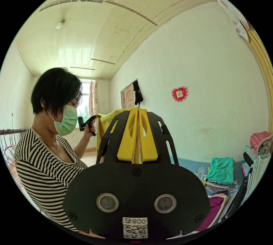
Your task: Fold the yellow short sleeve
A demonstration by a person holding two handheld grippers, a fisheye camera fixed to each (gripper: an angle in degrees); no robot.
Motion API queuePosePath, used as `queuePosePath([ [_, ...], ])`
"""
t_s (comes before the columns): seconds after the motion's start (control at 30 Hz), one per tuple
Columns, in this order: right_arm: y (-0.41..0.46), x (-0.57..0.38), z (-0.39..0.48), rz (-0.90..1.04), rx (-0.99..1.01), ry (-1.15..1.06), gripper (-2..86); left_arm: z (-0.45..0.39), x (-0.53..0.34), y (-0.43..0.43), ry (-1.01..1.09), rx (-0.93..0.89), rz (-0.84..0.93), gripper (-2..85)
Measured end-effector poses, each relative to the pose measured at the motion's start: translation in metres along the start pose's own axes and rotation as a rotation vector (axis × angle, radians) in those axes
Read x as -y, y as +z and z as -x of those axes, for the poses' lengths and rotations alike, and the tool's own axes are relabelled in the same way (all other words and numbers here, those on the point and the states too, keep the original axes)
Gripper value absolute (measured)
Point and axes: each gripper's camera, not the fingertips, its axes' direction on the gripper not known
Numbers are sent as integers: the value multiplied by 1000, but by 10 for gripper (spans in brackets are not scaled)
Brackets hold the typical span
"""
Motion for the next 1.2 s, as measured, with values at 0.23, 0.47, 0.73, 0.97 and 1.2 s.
queuePosePath([
  [0.23, 49, 2, -18, -13, -8, -26, 0, 6, -20, -40, 69, 40, -2, 3],
  [0.47, 164, -9, -91, 96, -33, 18, 0, 58, -73, -9, 21, 75, 67, 4],
  [0.73, 371, -49, -251, 305, -77, 141, 0, 191, -202, 148, -149, 188, 344, 4],
  [0.97, 616, -161, -450, 620, -189, 344, 0, 313, -397, 318, -337, 290, 668, 7],
  [1.2, 795, -347, -609, 1066, -392, 572, -3, 377, -673, 418, -647, 350, 971, 27],
])
